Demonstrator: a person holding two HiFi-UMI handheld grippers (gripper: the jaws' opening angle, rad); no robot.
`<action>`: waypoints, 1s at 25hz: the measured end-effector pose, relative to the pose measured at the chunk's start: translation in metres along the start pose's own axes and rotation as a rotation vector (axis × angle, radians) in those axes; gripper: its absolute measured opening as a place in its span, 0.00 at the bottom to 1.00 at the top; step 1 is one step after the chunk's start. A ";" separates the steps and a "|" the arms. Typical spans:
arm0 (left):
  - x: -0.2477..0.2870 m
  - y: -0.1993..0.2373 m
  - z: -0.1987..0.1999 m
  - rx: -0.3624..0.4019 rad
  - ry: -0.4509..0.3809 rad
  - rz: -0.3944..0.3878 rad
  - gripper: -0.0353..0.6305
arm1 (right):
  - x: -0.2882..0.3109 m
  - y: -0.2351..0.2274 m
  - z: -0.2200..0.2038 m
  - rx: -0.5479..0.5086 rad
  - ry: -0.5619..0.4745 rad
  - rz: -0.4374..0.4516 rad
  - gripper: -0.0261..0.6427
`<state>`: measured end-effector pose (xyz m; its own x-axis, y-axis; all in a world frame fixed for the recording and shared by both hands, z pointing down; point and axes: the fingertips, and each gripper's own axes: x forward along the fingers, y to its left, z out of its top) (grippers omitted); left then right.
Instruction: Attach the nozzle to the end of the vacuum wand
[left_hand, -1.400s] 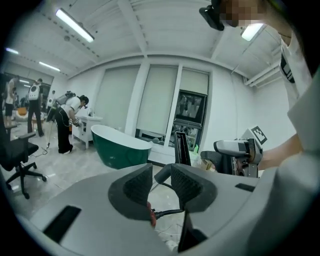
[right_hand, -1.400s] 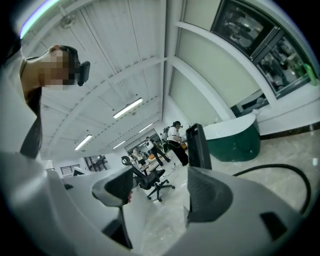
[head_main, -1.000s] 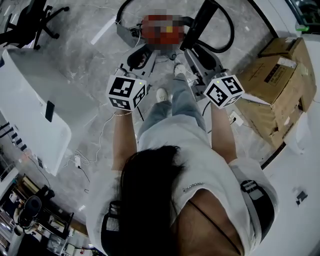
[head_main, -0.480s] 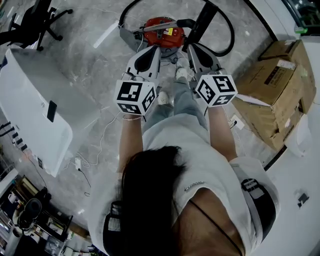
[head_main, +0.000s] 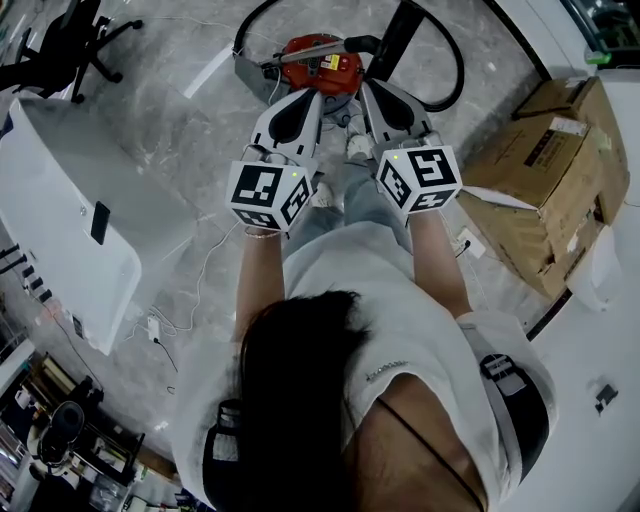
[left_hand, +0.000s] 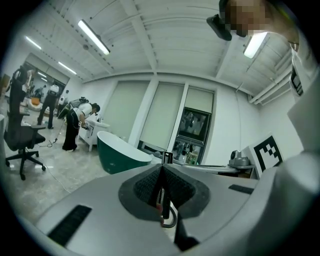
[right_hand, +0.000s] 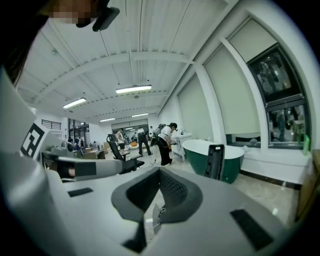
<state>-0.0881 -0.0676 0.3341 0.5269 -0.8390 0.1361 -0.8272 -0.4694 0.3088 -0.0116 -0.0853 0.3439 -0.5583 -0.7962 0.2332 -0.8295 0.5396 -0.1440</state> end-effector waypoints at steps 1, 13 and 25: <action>0.001 0.000 -0.001 -0.013 0.009 0.003 0.06 | 0.000 0.000 0.000 -0.011 0.008 -0.012 0.06; 0.010 -0.006 -0.009 0.060 0.089 0.065 0.06 | 0.004 0.013 -0.002 0.007 0.072 0.011 0.06; 0.002 -0.002 -0.010 0.044 0.084 0.089 0.06 | 0.000 0.018 -0.005 -0.018 0.073 -0.041 0.06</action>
<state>-0.0836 -0.0659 0.3430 0.4635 -0.8530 0.2399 -0.8785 -0.4069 0.2505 -0.0266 -0.0745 0.3465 -0.5214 -0.7958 0.3079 -0.8508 0.5126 -0.1157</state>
